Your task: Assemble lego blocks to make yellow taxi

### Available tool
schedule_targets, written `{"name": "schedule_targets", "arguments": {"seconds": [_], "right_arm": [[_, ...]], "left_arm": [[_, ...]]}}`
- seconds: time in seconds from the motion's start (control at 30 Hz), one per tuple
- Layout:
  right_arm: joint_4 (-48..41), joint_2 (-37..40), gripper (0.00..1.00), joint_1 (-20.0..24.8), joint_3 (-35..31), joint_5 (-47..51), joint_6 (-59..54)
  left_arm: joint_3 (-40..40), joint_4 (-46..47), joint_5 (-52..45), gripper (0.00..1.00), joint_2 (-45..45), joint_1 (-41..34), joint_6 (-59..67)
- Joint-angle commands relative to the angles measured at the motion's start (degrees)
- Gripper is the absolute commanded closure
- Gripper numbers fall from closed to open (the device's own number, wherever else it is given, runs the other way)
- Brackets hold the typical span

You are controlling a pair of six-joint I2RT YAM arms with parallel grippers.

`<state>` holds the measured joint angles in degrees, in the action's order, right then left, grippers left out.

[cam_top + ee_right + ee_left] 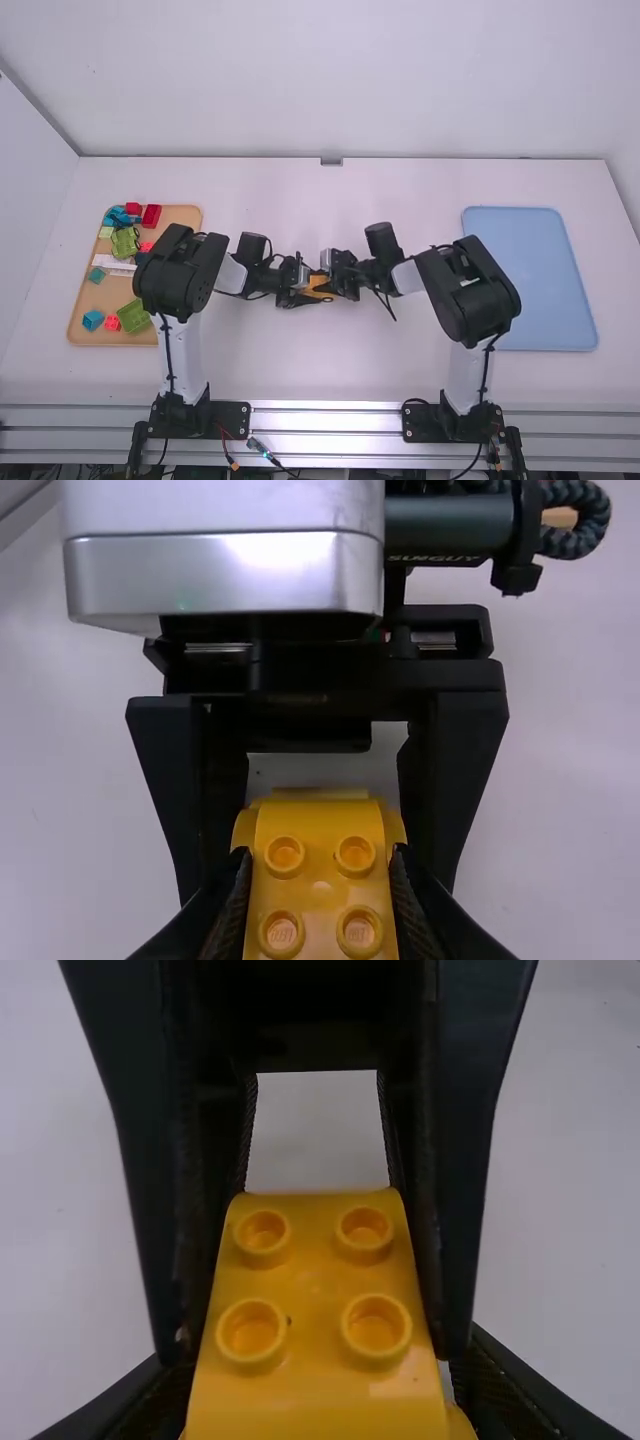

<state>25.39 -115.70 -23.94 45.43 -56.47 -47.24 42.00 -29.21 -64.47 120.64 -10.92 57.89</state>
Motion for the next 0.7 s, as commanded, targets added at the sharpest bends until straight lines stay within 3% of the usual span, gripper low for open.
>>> {"name": "schedule_targets", "arguments": {"seconds": [0.0,0.17,0.43,0.67], "right_arm": [[-1.9,-4.3,0.90,-0.6,-0.9,11.0,1.4],[-1.8,-4.3,0.68,1.1,-0.8,6.9,1.4],[-1.8,-4.2,0.60,1.8,-0.7,5.3,1.3],[-0.7,-4.2,0.60,2.3,-0.8,2.4,0.5]], "left_arm": [[-0.3,0.1,-0.5,0.68,0.5,-1.0,0.4],[-0.3,0.0,-0.5,0.69,0.5,-1.0,0.4],[-0.3,0.0,-0.4,0.72,0.5,-0.9,0.5],[-0.3,0.2,-0.4,0.73,0.5,-0.9,0.5]]}}
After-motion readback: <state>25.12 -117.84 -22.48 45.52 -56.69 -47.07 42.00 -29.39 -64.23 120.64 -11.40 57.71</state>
